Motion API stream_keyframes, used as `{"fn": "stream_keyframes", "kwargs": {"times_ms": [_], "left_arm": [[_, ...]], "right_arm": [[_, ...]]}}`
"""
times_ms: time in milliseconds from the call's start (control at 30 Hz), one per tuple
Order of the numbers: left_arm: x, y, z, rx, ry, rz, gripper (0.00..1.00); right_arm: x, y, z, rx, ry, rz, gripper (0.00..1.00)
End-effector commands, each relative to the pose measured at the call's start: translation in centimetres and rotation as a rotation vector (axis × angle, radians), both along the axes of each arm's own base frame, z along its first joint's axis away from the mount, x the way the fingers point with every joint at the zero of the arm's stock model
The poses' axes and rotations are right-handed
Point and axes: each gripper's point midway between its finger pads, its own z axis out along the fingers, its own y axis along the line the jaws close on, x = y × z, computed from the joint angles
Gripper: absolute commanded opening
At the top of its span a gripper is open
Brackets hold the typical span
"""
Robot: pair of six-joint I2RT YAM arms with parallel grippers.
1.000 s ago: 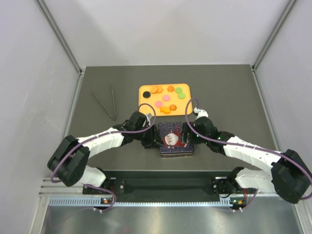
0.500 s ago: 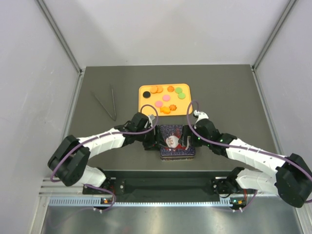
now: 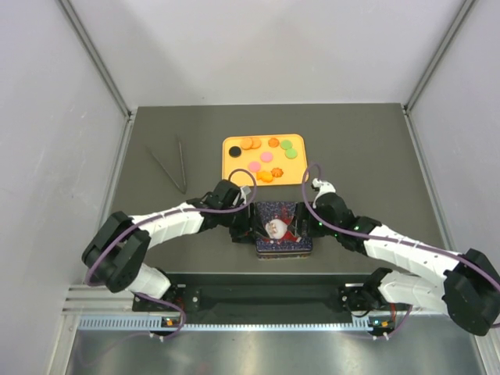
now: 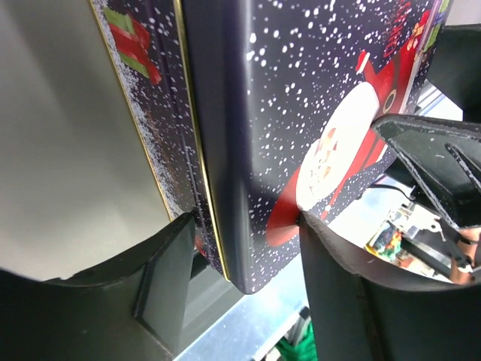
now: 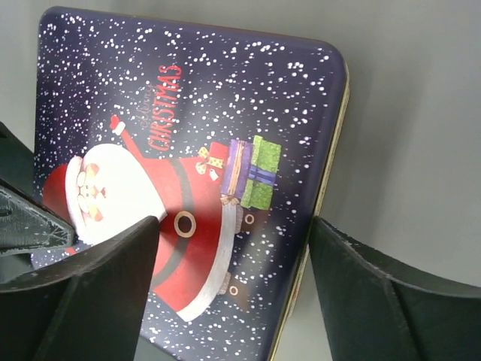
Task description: Pack the cookies
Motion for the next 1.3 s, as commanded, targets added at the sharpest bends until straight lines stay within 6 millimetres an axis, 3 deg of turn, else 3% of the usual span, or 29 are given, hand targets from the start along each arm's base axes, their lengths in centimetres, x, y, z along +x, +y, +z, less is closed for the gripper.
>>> {"fn": "stream_keyframes", "kwargs": {"times_ms": [0, 200, 333, 533, 700, 833, 967, 1200, 1267], "left_arm": [[1.1, -0.7, 0.2, -0.005, -0.022, -0.021, 0.58], [3.2, -0.8, -0.5, 0.019, -0.018, -0.013, 0.44], [4.8, -1.0, -0.4, 0.037, -0.03, -0.006, 0.43], [4.9, -1.8, -0.2, 0.021, -0.022, -0.034, 0.41], [4.3, -2.0, 1.3, 0.015, -0.069, -0.054, 0.52], [4.0, -1.4, 2.4, 0.015, -0.1, -0.06, 0.69], [4.1, -0.1, 3.2, 0.03, -0.117, -0.053, 0.81], [3.6, 2.2, 5.0, 0.039, -0.131, -0.005, 0.83], [3.2, 2.7, 4.9, 0.048, -0.121, 0.017, 0.83]], "right_arm": [[-2.7, 0.2, -1.9, 0.002, 0.085, 0.063, 0.75], [-3.3, 0.8, -2.1, 0.055, 0.103, 0.059, 0.64], [-3.8, 1.6, -1.9, 0.072, 0.107, 0.073, 0.61], [-4.5, 1.8, -2.6, 0.07, 0.122, 0.074, 0.6], [-4.3, 1.4, -2.8, 0.061, 0.116, 0.056, 0.64], [-4.7, 1.7, -2.7, 0.091, 0.13, 0.054, 0.63], [-4.6, 1.3, -2.6, 0.1, 0.115, 0.024, 0.69], [-4.6, 1.0, -2.5, 0.105, 0.112, 0.01, 0.73], [-4.8, 0.9, -2.5, 0.107, 0.112, 0.012, 0.79]]}}
